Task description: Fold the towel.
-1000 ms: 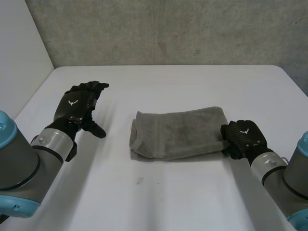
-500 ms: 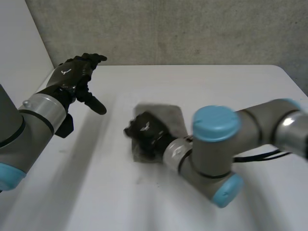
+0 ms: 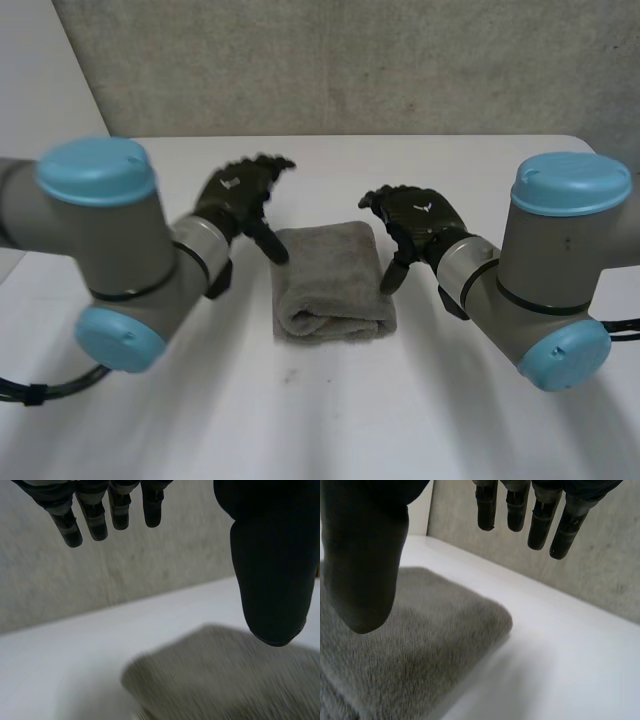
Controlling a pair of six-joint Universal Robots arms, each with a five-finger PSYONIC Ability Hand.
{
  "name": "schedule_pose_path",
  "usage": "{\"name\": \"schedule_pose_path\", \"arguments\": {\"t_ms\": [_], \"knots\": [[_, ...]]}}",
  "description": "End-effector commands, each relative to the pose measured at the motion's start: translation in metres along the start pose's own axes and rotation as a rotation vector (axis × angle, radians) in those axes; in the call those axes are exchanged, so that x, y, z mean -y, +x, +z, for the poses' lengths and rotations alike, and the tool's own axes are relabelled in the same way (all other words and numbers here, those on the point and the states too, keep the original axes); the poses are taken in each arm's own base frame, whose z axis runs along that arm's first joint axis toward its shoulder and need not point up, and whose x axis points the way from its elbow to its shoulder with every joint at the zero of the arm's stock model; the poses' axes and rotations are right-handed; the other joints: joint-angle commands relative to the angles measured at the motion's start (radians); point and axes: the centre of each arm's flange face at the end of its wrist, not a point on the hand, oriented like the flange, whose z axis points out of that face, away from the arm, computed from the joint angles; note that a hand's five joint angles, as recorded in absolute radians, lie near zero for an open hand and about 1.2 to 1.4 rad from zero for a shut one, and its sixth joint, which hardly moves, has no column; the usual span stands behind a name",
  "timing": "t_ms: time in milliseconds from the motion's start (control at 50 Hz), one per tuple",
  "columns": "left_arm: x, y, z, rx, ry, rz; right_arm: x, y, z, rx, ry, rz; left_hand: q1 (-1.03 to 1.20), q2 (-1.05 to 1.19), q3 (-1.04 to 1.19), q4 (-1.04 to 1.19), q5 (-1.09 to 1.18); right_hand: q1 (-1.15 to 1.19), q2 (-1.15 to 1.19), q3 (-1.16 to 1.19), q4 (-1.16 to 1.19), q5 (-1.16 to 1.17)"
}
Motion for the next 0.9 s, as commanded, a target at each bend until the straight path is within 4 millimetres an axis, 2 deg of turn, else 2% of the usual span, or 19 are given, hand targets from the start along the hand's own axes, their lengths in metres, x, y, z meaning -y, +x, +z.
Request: {"name": "schedule_pose_path", "arguments": {"t_ms": [20, 160, 260, 300, 320, 360, 380, 400, 420, 440, 460, 480, 500, 520, 580, 620, 680, 780, 900], "knots": [[-0.057, 0.002, 0.005, 0.066, -0.153, 0.022, -0.032, 0.002, 0.022, 0.011, -0.126, 0.013, 0.001, 0.011, 0.009, 0.010, -0.028, -0.052, -0.074, -0.067, -0.083, -0.055], [-0.089, -0.004, 0.000, 0.092, -0.239, 0.034, -0.064, 0.001, 0.042, 0.033, -0.235, -0.086, 0.000, 0.011, 0.008, 0.009, -0.028, -0.052, -0.074, -0.067, -0.083, -0.055], [-0.088, -0.004, -0.001, 0.091, -0.242, 0.045, -0.062, 0.001, 0.043, 0.038, -0.231, -0.143, 0.000, 0.011, 0.008, 0.009, -0.028, -0.052, -0.074, -0.067, -0.083, -0.055], [-0.085, -0.002, -0.001, 0.084, -0.232, 0.056, -0.040, 0.000, 0.038, 0.035, -0.179, -0.155, 0.000, 0.011, 0.008, 0.009, -0.028, -0.052, -0.074, -0.067, -0.083, -0.055], [-0.077, 0.002, -0.001, 0.075, -0.210, 0.067, -0.039, 0.000, 0.038, 0.035, -0.179, -0.155, 0.000, 0.011, 0.008, 0.009, -0.028, -0.052, -0.074, -0.067, -0.083, -0.055], [-0.064, 0.007, -0.003, 0.060, -0.176, 0.080, -0.005, 0.000, 0.027, 0.027, -0.093, -0.151, 0.000, 0.011, 0.008, 0.009, -0.028, -0.052, -0.074, -0.067, -0.083, -0.055], [-0.048, 0.011, -0.005, 0.052, -0.136, 0.091, -0.005, 0.000, 0.027, 0.027, -0.093, -0.151, 0.000, 0.011, 0.008, 0.009, -0.028, -0.052, -0.074, -0.067, -0.083, -0.055], [-0.028, 0.014, -0.010, 0.046, -0.095, 0.107, 0.016, -0.001, 0.019, 0.020, -0.041, -0.144, 0.000, 0.011, 0.008, 0.009, -0.028, -0.052, -0.074, -0.067, -0.083, -0.055], [-0.028, 0.014, -0.010, 0.046, -0.095, 0.107, 0.038, 0.000, 0.009, 0.008, 0.016, -0.130, 0.000, 0.011, 0.008, 0.009, -0.028, -0.052, -0.074, -0.067, -0.083, -0.055], [-0.008, 0.016, -0.016, 0.049, -0.057, 0.120, 0.038, 0.000, 0.008, 0.008, 0.016, -0.129, 0.000, 0.011, 0.008, 0.009, -0.028, -0.052, -0.074, -0.067, -0.083, -0.055], [0.015, 0.017, -0.023, 0.052, -0.016, 0.125, 0.058, 0.001, -0.001, -0.002, 0.070, -0.114, 0.000, 0.011, 0.008, 0.009, -0.028, -0.052, -0.074, -0.067, -0.083, -0.055], [0.015, 0.017, -0.023, 0.052, -0.015, 0.125, 0.077, 0.003, -0.012, -0.019, 0.121, -0.101, 0.000, 0.011, 0.008, 0.009, -0.028, -0.052, -0.074, -0.067, -0.083, -0.055], [0.035, 0.017, -0.030, 0.060, 0.023, 0.123, 0.077, 0.003, -0.012, -0.020, 0.122, -0.101, 0.000, 0.011, 0.008, 0.009, -0.028, -0.052, -0.074, -0.067, -0.083, -0.055], [0.055, 0.017, -0.038, 0.069, 0.064, 0.118, 0.092, 0.007, -0.021, -0.058, 0.162, -0.095, 0.000, 0.011, 0.008, 0.009, -0.028, -0.052, -0.074, -0.067, -0.083, -0.055], [0.074, 0.015, -0.046, 0.084, 0.098, 0.109, 0.116, 0.017, -0.041, -0.157, 0.223, -0.093, 0.000, 0.011, 0.008, 0.009, -0.028, -0.052, -0.074, -0.067, -0.083, -0.055], [0.106, 0.004, -0.065, 0.133, 0.148, 0.099, 0.125, 0.024, -0.050, -0.215, 0.242, -0.091, 0.000, 0.011, 0.008, 0.009, -0.028, -0.052, -0.074, -0.067, -0.083, -0.055], [0.127, -0.010, -0.081, 0.177, 0.183, 0.093, 0.131, 0.032, -0.058, -0.273, 0.252, -0.085, 0.000, 0.011, 0.008, 0.009, -0.028, -0.052, -0.074, -0.067, -0.083, -0.055], [0.137, -0.011, -0.099, 0.182, 0.211, 0.080, 0.121, 0.043, -0.092, -0.369, 0.212, -0.070, 0.000, 0.011, 0.008, 0.009, -0.028, -0.052, -0.074, -0.067, -0.083, -0.055], [0.144, -0.007, -0.112, 0.168, 0.261, 0.075, 0.120, 0.044, -0.094, -0.338, 0.243, -0.076, 0.000, 0.011, 0.008, 0.009, -0.028, -0.052, -0.074, -0.067, -0.083, -0.055]]}}
